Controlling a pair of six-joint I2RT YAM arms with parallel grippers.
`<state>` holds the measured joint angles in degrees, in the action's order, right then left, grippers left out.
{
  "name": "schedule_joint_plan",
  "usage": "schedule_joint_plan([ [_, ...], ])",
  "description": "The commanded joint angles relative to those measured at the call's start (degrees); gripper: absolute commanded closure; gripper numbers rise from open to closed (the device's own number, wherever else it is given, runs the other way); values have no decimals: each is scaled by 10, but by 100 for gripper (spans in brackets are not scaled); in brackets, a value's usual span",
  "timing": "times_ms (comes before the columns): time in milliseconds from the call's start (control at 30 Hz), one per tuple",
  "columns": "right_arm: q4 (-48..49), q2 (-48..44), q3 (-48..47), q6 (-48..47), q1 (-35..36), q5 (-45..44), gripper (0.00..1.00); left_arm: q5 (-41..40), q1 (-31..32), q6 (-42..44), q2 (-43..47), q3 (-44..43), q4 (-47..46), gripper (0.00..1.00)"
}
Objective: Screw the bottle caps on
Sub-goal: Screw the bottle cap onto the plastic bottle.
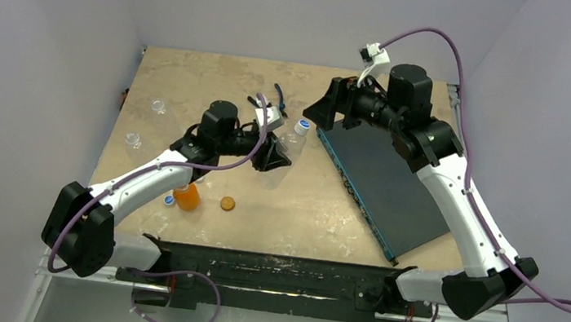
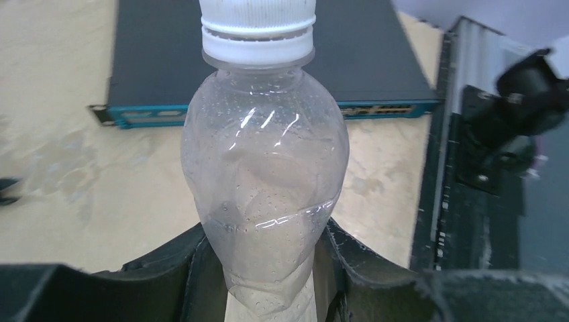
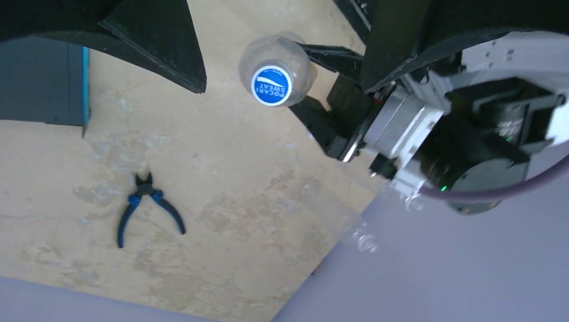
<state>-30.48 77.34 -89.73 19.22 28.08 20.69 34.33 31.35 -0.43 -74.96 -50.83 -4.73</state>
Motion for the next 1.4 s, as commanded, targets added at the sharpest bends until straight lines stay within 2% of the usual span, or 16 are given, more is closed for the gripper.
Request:
schedule_joint_plan([
  [0, 0, -19, 18, -74, 4, 95, 14, 210, -11, -16, 2, -14, -31, 100],
  [200, -20, -46, 35, -128, 5, 125, 26, 290, -14, -12, -5, -23, -15, 100],
  [333, -23, -52, 42, -140, 10, 179, 29, 305, -15, -3, -4, -28, 5, 100],
  [500, -33, -52, 48, -148, 24, 197, 34, 316, -15, 0, -3, -29, 16, 100],
  [667, -60, -45, 40, -160, 38, 190, 39, 315, -15, -5, 7, -26, 15, 100],
  [1200, -72, -41, 56, -165, 51, 133, 43, 326, -15, -16, 17, -19, 2, 100],
  [1367, -68, -39, 56, -166, 51, 141, 46, 326, -15, -15, 16, -17, 0, 100],
])
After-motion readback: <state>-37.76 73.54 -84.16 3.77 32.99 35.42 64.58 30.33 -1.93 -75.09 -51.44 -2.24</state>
